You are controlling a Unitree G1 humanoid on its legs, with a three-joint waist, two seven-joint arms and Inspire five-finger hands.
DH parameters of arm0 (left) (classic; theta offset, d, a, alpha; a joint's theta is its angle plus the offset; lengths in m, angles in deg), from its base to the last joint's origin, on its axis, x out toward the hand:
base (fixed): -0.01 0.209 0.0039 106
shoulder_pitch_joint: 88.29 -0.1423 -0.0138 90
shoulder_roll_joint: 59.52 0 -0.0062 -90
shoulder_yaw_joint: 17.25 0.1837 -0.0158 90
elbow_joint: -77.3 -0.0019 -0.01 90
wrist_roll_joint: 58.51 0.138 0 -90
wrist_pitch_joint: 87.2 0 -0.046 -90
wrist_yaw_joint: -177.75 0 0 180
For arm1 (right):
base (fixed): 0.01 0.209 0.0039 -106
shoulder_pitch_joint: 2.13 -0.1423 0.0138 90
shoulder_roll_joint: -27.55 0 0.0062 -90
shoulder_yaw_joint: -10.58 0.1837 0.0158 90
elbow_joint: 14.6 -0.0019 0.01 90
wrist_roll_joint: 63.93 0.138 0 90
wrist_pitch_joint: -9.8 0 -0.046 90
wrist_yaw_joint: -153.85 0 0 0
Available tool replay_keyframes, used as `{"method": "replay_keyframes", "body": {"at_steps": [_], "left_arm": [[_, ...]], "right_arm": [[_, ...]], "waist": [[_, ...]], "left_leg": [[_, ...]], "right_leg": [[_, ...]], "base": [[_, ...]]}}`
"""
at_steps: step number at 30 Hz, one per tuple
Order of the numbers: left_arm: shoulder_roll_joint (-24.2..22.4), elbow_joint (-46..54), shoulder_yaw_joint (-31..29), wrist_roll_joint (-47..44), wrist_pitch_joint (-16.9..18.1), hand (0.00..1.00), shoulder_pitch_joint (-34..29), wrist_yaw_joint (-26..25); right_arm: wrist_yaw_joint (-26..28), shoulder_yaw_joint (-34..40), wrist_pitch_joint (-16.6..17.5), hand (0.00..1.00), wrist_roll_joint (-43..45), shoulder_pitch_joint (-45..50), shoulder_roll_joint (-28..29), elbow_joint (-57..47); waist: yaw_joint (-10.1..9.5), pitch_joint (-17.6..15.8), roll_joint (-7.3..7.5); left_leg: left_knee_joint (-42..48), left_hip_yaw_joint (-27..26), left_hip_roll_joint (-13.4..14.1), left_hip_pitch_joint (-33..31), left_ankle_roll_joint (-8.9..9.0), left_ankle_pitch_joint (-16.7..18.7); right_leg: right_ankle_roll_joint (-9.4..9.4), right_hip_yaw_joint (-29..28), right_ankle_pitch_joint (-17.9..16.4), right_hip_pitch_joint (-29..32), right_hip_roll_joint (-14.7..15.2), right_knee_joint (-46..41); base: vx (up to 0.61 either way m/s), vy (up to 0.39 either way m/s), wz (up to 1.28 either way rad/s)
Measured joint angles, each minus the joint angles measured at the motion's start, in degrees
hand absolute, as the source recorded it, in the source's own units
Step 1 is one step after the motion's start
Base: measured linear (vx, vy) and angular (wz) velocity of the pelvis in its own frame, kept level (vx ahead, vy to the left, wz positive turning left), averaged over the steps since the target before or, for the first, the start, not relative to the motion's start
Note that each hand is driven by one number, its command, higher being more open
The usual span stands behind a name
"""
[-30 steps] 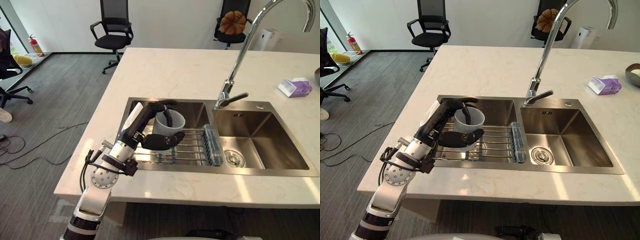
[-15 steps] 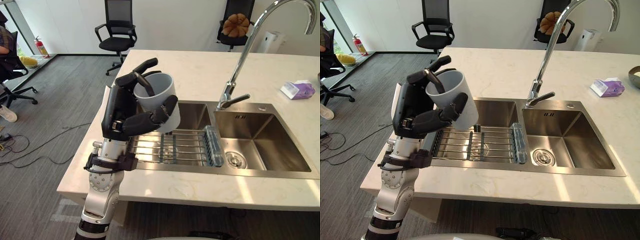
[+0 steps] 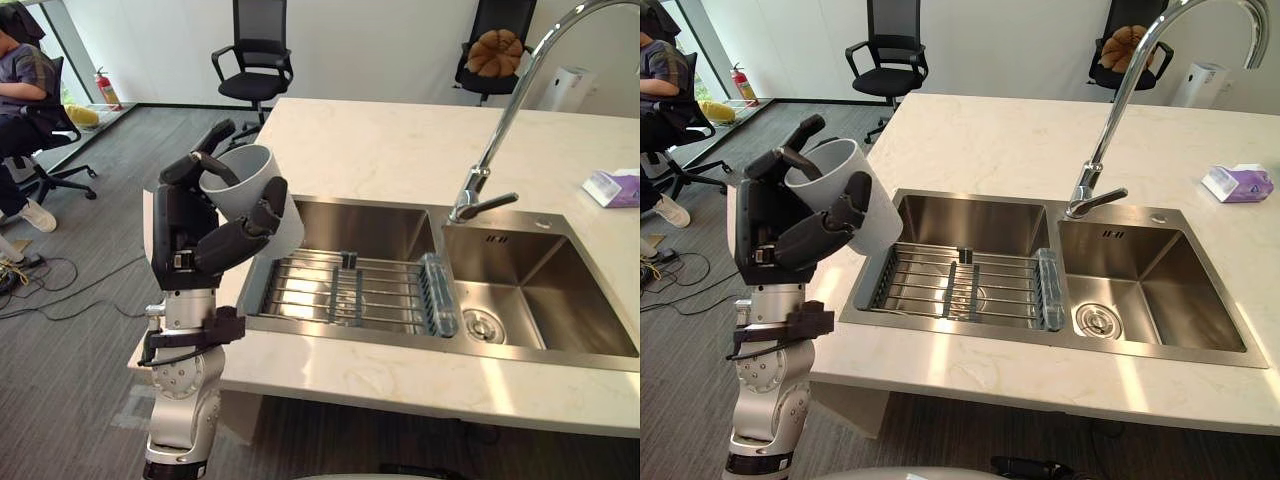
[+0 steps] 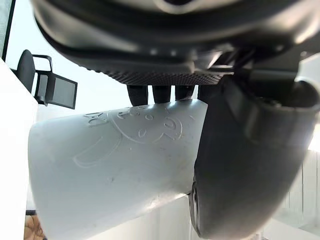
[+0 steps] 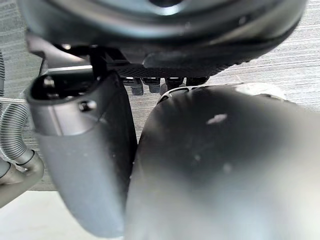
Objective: Walk over to the sink, pick up the cup, carry it to the dishwasher, place the cup inside the dishwasher, then close the dishwasher door
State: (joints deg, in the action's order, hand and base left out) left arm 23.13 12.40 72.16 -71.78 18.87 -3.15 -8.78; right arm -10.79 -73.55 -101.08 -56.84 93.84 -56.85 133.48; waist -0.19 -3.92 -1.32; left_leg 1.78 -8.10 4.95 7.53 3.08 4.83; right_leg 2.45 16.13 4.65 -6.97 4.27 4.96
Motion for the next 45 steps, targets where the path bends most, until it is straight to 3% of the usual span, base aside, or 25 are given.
{"method": "replay_keyframes", "body": {"at_steps": [7,8,9,10,11,12,15,16,18,20,21,22,23,24,26,27,28,30,32,33,34,35,42,43,45], "left_arm": [[-2.56,4.99,-5.38,1.06,-2.6,0.0,-6.07,-0.99],[-3.13,5.0,-5.62,1.05,-2.49,0.0,-6.35,-1.13],[-3.28,4.99,-5.62,0.99,-2.09,0.0,-6.4,-1.33],[-3.24,5.15,-5.24,0.96,-1.69,0.0,-6.27,-1.17],[-3.17,5.71,-4.29,0.97,-0.27,0.0,-6.38,-0.7],[-3.23,5.93,-4.03,0.97,0.54,0.0,-6.42,-0.47],[-5.11,6.57,-1.09,0.98,4.06,0.0,-6.46,0.51],[-5.88,6.58,1.55,0.86,5.1,0.0,-6.26,1.83],[-7.38,6.59,5.35,0.83,5.77,0.0,-6.25,4.45],[-7.42,6.81,6.4,0.36,5.8,0.0,-6.12,4.59],[-6.69,6.85,6.37,-0.9,5.8,0.0,-5.77,4.6],[-6.25,6.85,6.52,-1.6,5.79,0.0,-5.79,4.49],[-5.2,6.9,5.97,-2.37,5.98,0.0,-5.88,3.52],[-5.08,6.88,5.5,-3.22,5.95,0.0,-5.54,2.5],[-4.52,5.93,7.95,-3.9,6.31,0.0,-2.9,2.43],[-3.03,3.92,11.65,-4.17,6.81,0.0,-0.45,2.75],[-2.34,3.35,13.56,-4.17,6.8,0.0,0.07,2.87],[-1.04,3.09,19.2,-4.06,7.1,0.0,-1.57,4.65],[-0.98,3.04,19.02,-3.2,8.8,0.0,-1.53,3.64],[-0.98,2.77,18.62,-2.45,9.17,0.0,-1.46,2.79],[-0.97,1.26,17.91,-0.96,9.25,0.0,-0.92,1.63],[-0.91,-0.38,17.25,0.39,8.91,0.0,-0.89,0.65],[-1.27,-0.99,18.32,4.26,7.15,0.0,-2.35,0.3],[1.65,-0.39,15.16,2.48,4.36,0.0,-2.36,0.27],[1.65,-0.39,15.16,2.48,4.36,0.0,-2.36,0.27]], "right_arm": [[-0.37,1.6,1.58,1.0,-2.28,0.29,-0.7,1.32],[-0.44,2.67,2.79,1.0,-2.38,0.09,-1.07,2.22],[-0.46,4.34,3.79,1.0,-2.85,-0.25,-0.69,2.75],[-0.66,5.52,4.12,1.0,-2.84,-0.18,-0.37,3.72],[-1.8,6.84,4.2,1.0,-2.56,-1.26,-1.02,4.75],[-2.37,6.96,4.26,1.0,-2.34,-1.53,-1.44,4.94],[-3.1,7.17,3.97,1.0,-1.67,-0.7,-2.1,3.67],[-3.86,7.18,3.41,1.0,-1.49,-0.13,-2.68,3.09],[-5.93,7.28,2.56,1.0,-0.13,1.38,-4.55,1.73],[-8.54,7.25,1.27,1.0,-0.08,1.59,-5.18,2.23],[-10.14,7.27,0.53,1.0,-0.12,1.72,-4.84,2.29],[-11.1,7.28,0.15,1.0,-0.16,1.84,-4.9,2.29],[-11.5,7.57,-0.58,1.0,0.12,1.65,-4.91,2.2],[-11.63,7.55,-1.15,1.0,1.44,1.01,-3.85,0.81],[-12.73,7.75,-1.21,1.0,6.03,1.84,-0.46,-2.38],[-13.67,8.14,-0.88,1.0,9.52,2.83,1.6,-3.36],[-14.09,8.53,-0.33,1.0,10.39,3.17,2.26,-3.12],[-17.66,7.8,1.42,1.0,15.48,2.73,1.06,-1.58],[-18.05,6.98,2.81,1.0,17.8,0.15,1.06,-1.68],[-18.03,6.4,2.89,1.0,17.94,-0.9,1.35,-2.02],[-17.99,4.64,2.77,1.0,17.96,-1.82,1.67,-3.04],[-17.72,3.68,2.88,1.0,17.81,-2.75,1.82,-3.57],[-18.02,-0.49,1.34,1.0,17.23,-2.39,1.44,-2.62],[-17.89,-6.15,1.47,1.0,15.24,-0.66,2.77,-0.31],[-17.89,-6.15,1.45,1.0,15.24,-0.65,2.77,-0.31]], "waist": [[-2.82,-1.53,-1.78],[-3.77,-2.11,-2.6],[-3.76,-1.88,-1.25],[-3.66,-2.13,-1.0],[-4.07,-3.14,-1.24],[-4.29,-3.87,-0.99],[-2.84,-4.04,-1.23],[-2.1,-3.64,-1.85],[-1.53,-2.17,-4.14],[-2.34,-1.78,-3.68],[-2.79,-2.08,-2.93],[-3.23,-2.33,-2.18],[-3.92,-2.54,-2.53],[-3.75,-2.53,-2.56],[-2.54,-2.05,-0.53],[-0.85,-2.06,0.84],[-0.29,-1.67,1.7],[-2.23,-0.49,-1.78],[-2.73,-0.57,-2.58],[-2.79,-0.49,-2.32],[-2.7,-0.06,-1.32],[-1.91,-0.21,-0.52],[-2.29,0.68,-1.97],[-0.45,3.6,3.51],[-0.46,3.61,3.51]], "left_leg": [[4.53,11.2,-1.97,-7.34,0.82,-2.09],[3.56,12.83,-2.79,-8.63,2.3,-4.63],[-1.0,12.43,-3.7,-9.04,4.06,-9.09],[0.5,8.42,-3.69,-10.31,1.58,-7.28],[11.53,-2.27,-2.41,-12.97,-5.92,-1.7],[15.61,-6.75,-1.41,-12.89,-7.13,-0.06],[19.65,-20.96,6.86,-7.05,-6.34,2.01],[19.8,-25.68,11.42,-6.01,-6.61,1.67],[17.58,-32.99,18.02,-5.87,-10.04,-5.14],[13.49,-32.99,12.97,-5.35,-2.61,-3.01],[11.27,-30.53,9.59,-4.84,-0.89,-2.81],[9.4,-28.87,7.36,-4.38,-0.77,-2.94],[6.81,-25.47,6.23,-4.91,-0.23,-3.34],[4.8,-21.87,5.35,-5.92,-0.79,-4.26],[3.62,-13.53,2.0,-8.88,-2.04,-5.08],[4.61,-5.73,-1.52,-11.4,-3.5,-4.9],[5.02,-2.46,-3.43,-12.15,-4.04,-5.03],[2.22,4.63,-4.71,-11.27,-3.96,-6.83],[-0.32,6.1,-3.08,-10.1,-3.24,-7.99],[-0.64,6.09,-2.8,-9.91,-3.05,-8.11],[-1.06,6.17,-3.23,-9.75,-2.59,-8.2],[-2.18,6.93,-4.05,-8.7,-1.77,-8.4],[-6.73,6.67,-3.11,-6.34,-0.35,-9.82],[-7.23,7.34,-3.96,-8.46,-1.31,-12.23],[-7.23,7.26,-3.92,-8.39,-1.46,-12.12]], "right_leg": [[0.02,13.18,-2.07,-1.51,1.14,-1.1],[-0.88,16.47,-4.07,-1.36,1.69,-3.34],[-2.33,20.31,-5.91,-0.49,3.52,-4.53],[-2.19,23.71,-6.09,-0.01,4.42,-5.21],[-2.32,28.44,-6.27,-0.13,6.45,-6.66],[-2.3,30.28,-6.25,-0.62,7.56,-7.34],[-1.83,41.43,-5.95,-3.09,12.56,-11.05],[-1.84,46.37,-5.96,-4.18,14.58,-13.37],[-1.82,53.9,-5.97,-6.17,18.09,-18.82],[-1.04,59.97,-4.09,-10.42,24.18,-23.88],[-1.66,62.02,-2.3,-12.73,27.67,-27.08],[-3.3,61.95,-1.09,-13.27,30.57,-30.27],[0.62,57.93,-6.63,-11.88,30.1,-31.19],[0.39,50.28,-11.3,-8.65,24.92,-26.73],[-4.48,34.95,-15.91,-4.79,15.83,-16.55],[-8.71,21.44,-15.77,-4.25,10.93,-11.79],[-9.94,16.71,-14.52,-4.33,9.54,-11.76],[-4.03,4.67,-12.05,-4.27,8.35,-14.65],[-0.04,0.85,-14.39,-2.3,5.0,-11.11],[-0.03,0.4,-14.16,-1.24,4.34,-9.83],[-0.19,0.08,-10.94,0.46,3.74,-7.35],[2.77,0.67,-8.91,0.61,4.81,-8.09],[2.89,1.74,-9.12,-1.19,3.75,-6.51],[3.25,1.19,-7.36,-0.88,4.47,-5.0],[3.24,1.1,-7.35,-0.89,4.45,-5.0]], "base": [[-0.05,-0.036,1.02],[-0.18,-0.067,1.97],[-0.19,-0.033,2.19],[-0.16,0.009,2.33],[-0.06,0.057,1.75],[-0.06,0.06,1.99],[-0.07,0.121,1.96],[-0.04,0.234,2.22],[-0.03,0.366,2.35],[-0.03,0.519,2.01],[-0.04,0.557,1.71],[-0.03,0.459,1.53],[-0.05,0.338,1.54],[-0.05,0.268,1.66],[-0.04,0.097,2.55],[-0.03,-0.005,3.26],[0.02,-0.035,3.0],[0.1,0.038,1.79],[0.03,-0.026,0.53],[0.02,-0.089,0.13],[0.06,-0.123,0.2],[0.08,-0.126,0.26],[0.05,-0.075,0.1],[0.0,0.0,0.0],[0.0,0.0,0.0]]}}
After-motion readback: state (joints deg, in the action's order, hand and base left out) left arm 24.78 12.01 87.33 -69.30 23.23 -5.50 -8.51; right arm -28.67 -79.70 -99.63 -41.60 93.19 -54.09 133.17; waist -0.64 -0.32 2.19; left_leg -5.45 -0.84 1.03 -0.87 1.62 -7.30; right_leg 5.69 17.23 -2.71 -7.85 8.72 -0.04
